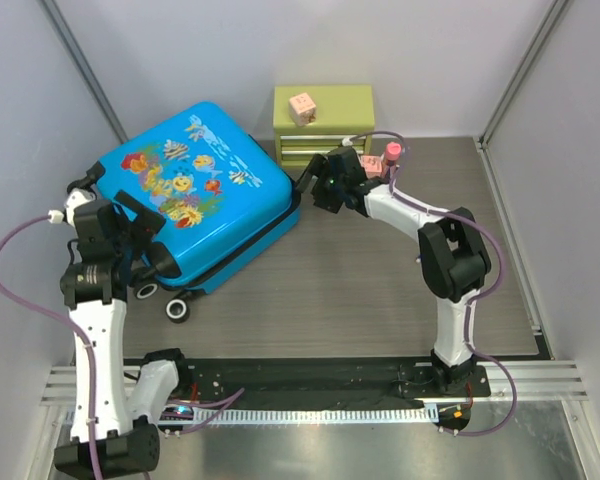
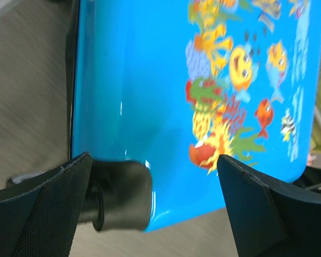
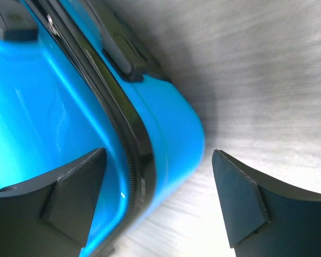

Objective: Pack the luggage
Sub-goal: Zip the luggage at the center of the board.

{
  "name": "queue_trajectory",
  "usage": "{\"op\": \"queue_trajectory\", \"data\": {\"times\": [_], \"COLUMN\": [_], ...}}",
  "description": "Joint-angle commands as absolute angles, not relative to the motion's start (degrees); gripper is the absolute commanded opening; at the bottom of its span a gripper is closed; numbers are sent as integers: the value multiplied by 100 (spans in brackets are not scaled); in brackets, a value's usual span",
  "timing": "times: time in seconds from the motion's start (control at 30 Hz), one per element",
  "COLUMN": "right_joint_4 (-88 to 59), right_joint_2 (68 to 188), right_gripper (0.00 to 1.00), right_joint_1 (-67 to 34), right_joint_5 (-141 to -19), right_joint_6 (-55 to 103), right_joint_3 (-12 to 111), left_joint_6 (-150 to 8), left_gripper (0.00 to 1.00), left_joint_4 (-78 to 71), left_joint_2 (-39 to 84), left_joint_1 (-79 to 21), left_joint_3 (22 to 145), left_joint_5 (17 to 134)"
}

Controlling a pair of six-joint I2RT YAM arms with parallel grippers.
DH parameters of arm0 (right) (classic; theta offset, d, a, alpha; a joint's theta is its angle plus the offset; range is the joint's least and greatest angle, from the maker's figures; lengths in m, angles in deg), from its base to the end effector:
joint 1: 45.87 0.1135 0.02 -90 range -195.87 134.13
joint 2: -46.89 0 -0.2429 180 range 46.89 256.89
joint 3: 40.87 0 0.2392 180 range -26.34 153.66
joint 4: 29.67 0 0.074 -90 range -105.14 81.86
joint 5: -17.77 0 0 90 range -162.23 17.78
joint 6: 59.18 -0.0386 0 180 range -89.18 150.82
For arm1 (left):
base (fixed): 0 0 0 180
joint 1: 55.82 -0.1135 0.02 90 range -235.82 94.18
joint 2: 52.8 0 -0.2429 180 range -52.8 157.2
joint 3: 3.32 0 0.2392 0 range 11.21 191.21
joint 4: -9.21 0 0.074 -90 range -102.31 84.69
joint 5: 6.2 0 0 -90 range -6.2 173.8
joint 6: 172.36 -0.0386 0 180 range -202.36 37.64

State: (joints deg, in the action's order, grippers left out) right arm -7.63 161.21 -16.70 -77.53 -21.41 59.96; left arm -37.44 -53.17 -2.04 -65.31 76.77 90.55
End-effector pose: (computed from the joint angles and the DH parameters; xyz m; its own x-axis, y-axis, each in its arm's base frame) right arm 0.3861 0.2196 0.2137 -0.7463 0.4848 -0.4560 0.0637 0.7340 0.6762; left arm 0.1660 0.0323 0.3575 -0.1967 -0.7438 -0.6388 -0.5646 0.6186 -0.5465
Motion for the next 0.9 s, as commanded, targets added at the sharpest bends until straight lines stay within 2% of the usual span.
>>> {"op": "queue_trajectory", "data": {"times": [0.0, 0.13, 0.3, 0.63, 0.73, 0.87], "right_joint_4": [-574, -442, -214, -2, -2, -19], "right_joint_2": [15212, 14665, 14620, 14735, 14726, 14664], "right_gripper": [89, 91, 92, 92, 92, 92], "right_joint_1": [-1335, -1440, -1598, -1678, -1687, -1687], "right_joint_5": [-8559, -8488, -8910, -9657, -9788, -9938], "right_joint_6": [-1420, -1138, -707, -416, -425, -399], "right_joint_3": [5760, 5242, 5380, 5584, 5513, 5434], "left_joint_6": [-4350, -4947, -5239, -5766, -5714, -6152], "left_gripper": [100, 100, 100, 100, 100, 100], "left_joint_4": [-5324, -5119, -5864, -6227, -6350, -6306], "left_joint_2": [-699, -763, -631, -1466, -1352, -1062], "left_joint_1": [-6479, -6426, -6417, -6259, -6259, -6259], "left_joint_3": [6984, 6886, 7194, 7133, 7229, 7360], "left_joint_5": [8408, 7730, 8667, 8670, 9039, 8567]}}
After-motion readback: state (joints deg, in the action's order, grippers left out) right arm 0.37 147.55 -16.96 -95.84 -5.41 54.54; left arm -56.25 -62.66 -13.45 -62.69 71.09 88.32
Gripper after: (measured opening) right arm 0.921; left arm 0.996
